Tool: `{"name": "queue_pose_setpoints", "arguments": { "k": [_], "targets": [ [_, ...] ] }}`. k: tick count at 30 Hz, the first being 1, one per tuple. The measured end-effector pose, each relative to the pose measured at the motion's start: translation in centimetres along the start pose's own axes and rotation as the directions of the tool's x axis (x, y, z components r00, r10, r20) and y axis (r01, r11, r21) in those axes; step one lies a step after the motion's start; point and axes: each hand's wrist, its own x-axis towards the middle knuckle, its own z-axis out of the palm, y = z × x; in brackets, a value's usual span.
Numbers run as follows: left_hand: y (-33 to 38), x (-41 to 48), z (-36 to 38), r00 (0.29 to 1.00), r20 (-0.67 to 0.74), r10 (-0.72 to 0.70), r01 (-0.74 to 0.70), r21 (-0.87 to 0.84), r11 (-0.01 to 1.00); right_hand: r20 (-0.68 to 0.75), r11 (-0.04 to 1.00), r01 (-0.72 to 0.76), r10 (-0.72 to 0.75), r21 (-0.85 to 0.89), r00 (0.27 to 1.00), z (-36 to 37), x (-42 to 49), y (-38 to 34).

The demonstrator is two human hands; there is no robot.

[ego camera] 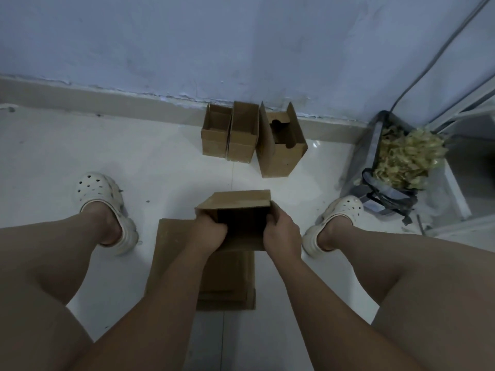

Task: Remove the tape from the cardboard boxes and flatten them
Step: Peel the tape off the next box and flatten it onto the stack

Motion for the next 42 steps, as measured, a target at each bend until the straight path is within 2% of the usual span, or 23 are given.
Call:
{"name": "queue_pose_setpoints", "arguments": {
  "k": [2,4,6,8,10,12,17,20,24,28,31,35,39,42],
  "targets": [
    [0.6,-0.2,-0.6,0.996,0.081,0.031,-0.019,-0.146,0.989,-0.061,0.996,-0.047,0.052,0.082,0.997,-0.7,0.6,0.2],
    [1.0,-0.5,-1.6,0.972,0.221,0.082,-0.006,-0.326,0.945,-0.095,0.978,-0.127,0.144,0.163,0.985,-1.2,1.2,0.4],
    [0.8,-0.4,-2.9,0.940,0.288,0.181,0.023,-0.584,0.811,-0.032,0.883,-0.286,0.320,0.372,0.947,-1.6,1.7,0.4],
    [0.8,0.3,-4.4,0.960,0.242,0.141,0.098,-0.763,0.639,0.128,0.691,-0.424,0.437,0.585,0.890,-1.8,1.7,0.2],
    [0.4,1.6,-5.6,0.992,0.124,0.008,0.094,-0.786,0.611,0.188,0.637,-0.446,0.431,0.629,0.882,-2.0,1.6,0.1],
    [-0.4,2.3,-6.1,0.995,0.066,-0.074,0.098,-0.760,0.642,0.217,0.664,-0.444,0.399,0.602,0.891,-2.2,1.7,0.1],
    [0.1,1.6,-5.5,0.989,0.071,-0.126,0.143,-0.610,0.779,0.225,0.790,-0.419,0.353,0.447,0.908,-1.6,1.9,-0.3],
    [0.4,1.3,-5.5,0.994,0.105,-0.026,0.087,-0.623,0.777,0.211,0.766,-0.478,0.430,0.430,0.878,-1.5,2.1,0.5],
    [1.3,1.3,-6.0,0.965,0.198,0.170,-0.033,-0.554,0.832,0.315,0.744,-0.539,0.442,0.395,0.840,-1.3,2.0,1.7],
    [2.3,1.3,-6.3,0.936,0.297,0.190,-0.026,-0.481,0.876,0.399,0.667,-0.616,0.474,0.419,0.785,-1.0,1.1,2.0],
    [2.8,0.9,-6.8,0.890,0.443,0.109,0.092,-0.407,0.909,0.461,0.685,-0.619,0.438,0.386,0.772,-0.8,0.4,2.7],
    [3.3,0.7,-7.2,0.879,0.464,0.107,0.091,-0.385,0.918,0.489,0.672,-0.617,0.410,0.409,0.770,-0.6,0.1,3.0],
    [3.7,0.7,-8.1,0.862,0.498,0.099,-0.021,-0.160,0.987,0.526,0.636,-0.643,0.404,0.426,0.748,-0.5,0.0,3.5],
    [3.7,1.0,-8.8,0.842,0.540,0.008,-0.064,0.085,0.994,0.530,0.690,-0.615,0.382,0.381,0.757,-0.5,-0.8,4.2]
  ]
}}
